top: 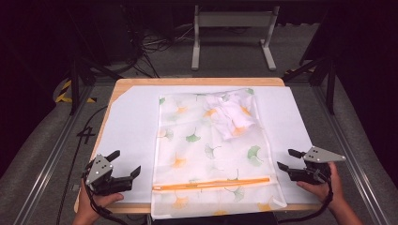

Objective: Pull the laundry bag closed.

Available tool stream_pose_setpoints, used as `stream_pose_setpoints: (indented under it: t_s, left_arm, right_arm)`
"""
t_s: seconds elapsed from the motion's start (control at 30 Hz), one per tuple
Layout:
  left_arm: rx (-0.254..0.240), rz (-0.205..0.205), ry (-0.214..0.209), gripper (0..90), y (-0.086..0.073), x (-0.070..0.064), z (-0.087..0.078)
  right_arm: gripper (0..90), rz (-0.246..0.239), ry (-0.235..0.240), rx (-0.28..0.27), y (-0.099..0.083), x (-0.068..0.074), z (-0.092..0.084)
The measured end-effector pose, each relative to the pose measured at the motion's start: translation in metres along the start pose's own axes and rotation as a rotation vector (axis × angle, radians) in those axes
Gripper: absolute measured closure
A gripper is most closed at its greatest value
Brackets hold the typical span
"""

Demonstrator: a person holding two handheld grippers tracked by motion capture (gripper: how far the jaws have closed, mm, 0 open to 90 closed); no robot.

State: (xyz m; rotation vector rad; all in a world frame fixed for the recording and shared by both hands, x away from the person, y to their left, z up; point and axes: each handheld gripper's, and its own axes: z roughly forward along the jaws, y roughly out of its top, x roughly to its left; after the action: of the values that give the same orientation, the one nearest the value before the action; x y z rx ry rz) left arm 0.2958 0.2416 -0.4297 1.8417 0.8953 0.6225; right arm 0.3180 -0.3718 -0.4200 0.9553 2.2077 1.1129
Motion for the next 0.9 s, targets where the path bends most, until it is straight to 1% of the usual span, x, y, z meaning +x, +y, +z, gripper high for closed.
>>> stream_pose_setpoints:
  t_s: [0.03, 0.07, 0.1, 0.13, 0.17, 0.2, 0.23, 0.33, 0.37, 0.4, 0.43, 0.5, 0.53, 0.57, 0.6, 0.63, 0.7, 0.73, 0.77, 0.8, 0.83, 0.87, 0.9]
  left_arm:
    - [0.016, 0.021, 0.009, 9.5, -0.001, -0.001, 0.000]
    - [0.016, 0.021, 0.009, 11.1, -0.001, -0.001, 0.000]
    - [0.026, 0.021, -0.006, 11.1, -0.002, -0.002, 0.001]
    - [0.030, 0.021, -0.028, 13.9, -0.003, -0.001, 0.001]
    - [0.037, 0.019, -0.041, 15.3, -0.003, -0.002, 0.002]
    - [0.053, 0.025, -0.067, 18.0, -0.003, -0.003, 0.002]
    - [0.058, 0.030, -0.079, 21.6, -0.004, -0.004, 0.003]
    - [0.076, 0.033, -0.104, 24.7, -0.006, -0.006, 0.003]
    - [0.080, 0.030, -0.118, 26.0, -0.007, -0.008, 0.003]
    - [0.085, 0.036, -0.118, 27.7, -0.007, -0.009, 0.002]
    - [0.099, 0.043, -0.120, 29.7, -0.008, -0.011, 0.001]
    - [0.119, 0.065, -0.118, 35.1, -0.009, -0.015, 0.000]
    - [0.127, 0.090, -0.104, 44.8, -0.010, -0.017, -0.002]
    - [0.130, 0.100, -0.103, 48.6, -0.011, -0.018, -0.003]
    - [0.119, 0.101, -0.114, 52.7, -0.012, -0.018, -0.004]
    - [0.113, 0.099, -0.130, 57.1, -0.012, -0.018, -0.006]
    - [0.116, 0.105, -0.149, 64.7, -0.012, -0.020, -0.008]
    - [0.114, 0.113, -0.151, 67.8, -0.012, -0.020, -0.010]
    - [0.122, 0.116, -0.143, 70.4, -0.012, -0.022, -0.011]
    - [0.128, 0.121, -0.135, 76.8, -0.012, -0.023, -0.012]
    - [0.141, 0.130, -0.125, 80.4, -0.012, -0.025, -0.012]
    - [0.150, 0.127, -0.133, 82.8, -0.013, -0.027, -0.012]
    - [0.151, 0.132, -0.159, 84.5, -0.013, -0.029, -0.012]
  right_arm:
    - [30.6, 0.004, 0.002, -0.001, 0.001, 0.000, 0.000]
    - [29.3, 0.010, 0.008, -0.003, 0.002, 0.000, 0.001]
    - [29.3, 0.010, 0.008, -0.003, 0.002, 0.000, 0.001]
    - [28.0, 0.009, 0.016, 0.000, 0.002, 0.000, 0.001]
    - [26.9, 0.005, 0.018, 0.001, 0.003, 0.001, 0.002]
    - [25.0, 0.000, 0.017, 0.003, 0.003, 0.002, 0.002]
    - [22.2, 0.000, 0.020, -0.001, 0.005, 0.003, 0.003]
    - [19.3, 0.008, 0.032, -0.012, 0.009, 0.004, 0.004]
    - [19.4, 0.011, 0.048, -0.017, 0.011, 0.004, 0.005]
    - [19.8, 0.003, 0.062, -0.023, 0.014, 0.005, 0.005]
    - [20.8, -0.004, 0.064, -0.028, 0.016, 0.006, 0.006]
    - [22.8, -0.024, 0.092, -0.038, 0.022, 0.011, 0.008]
    - [24.7, -0.036, 0.098, -0.039, 0.025, 0.013, 0.009]
    - [25.9, -0.049, 0.111, -0.033, 0.027, 0.016, 0.011]
    - [27.3, -0.058, 0.122, -0.030, 0.029, 0.019, 0.012]
    - [30.2, -0.071, 0.122, -0.026, 0.030, 0.021, 0.014]
    - [33.7, -0.084, 0.132, -0.017, 0.033, 0.024, 0.017]
    - [36.4, -0.082, 0.146, -0.010, 0.035, 0.027, 0.019]
    - [38.4, -0.087, 0.151, -0.004, 0.037, 0.029, 0.020]
    - [40.8, -0.099, 0.162, 0.003, 0.040, 0.034, 0.022]
    - [42.4, -0.108, 0.168, 0.007, 0.041, 0.037, 0.023]
    - [44.0, -0.127, 0.172, 0.011, 0.044, 0.042, 0.025]
    - [45.7, -0.149, 0.171, 0.019, 0.048, 0.050, 0.027]
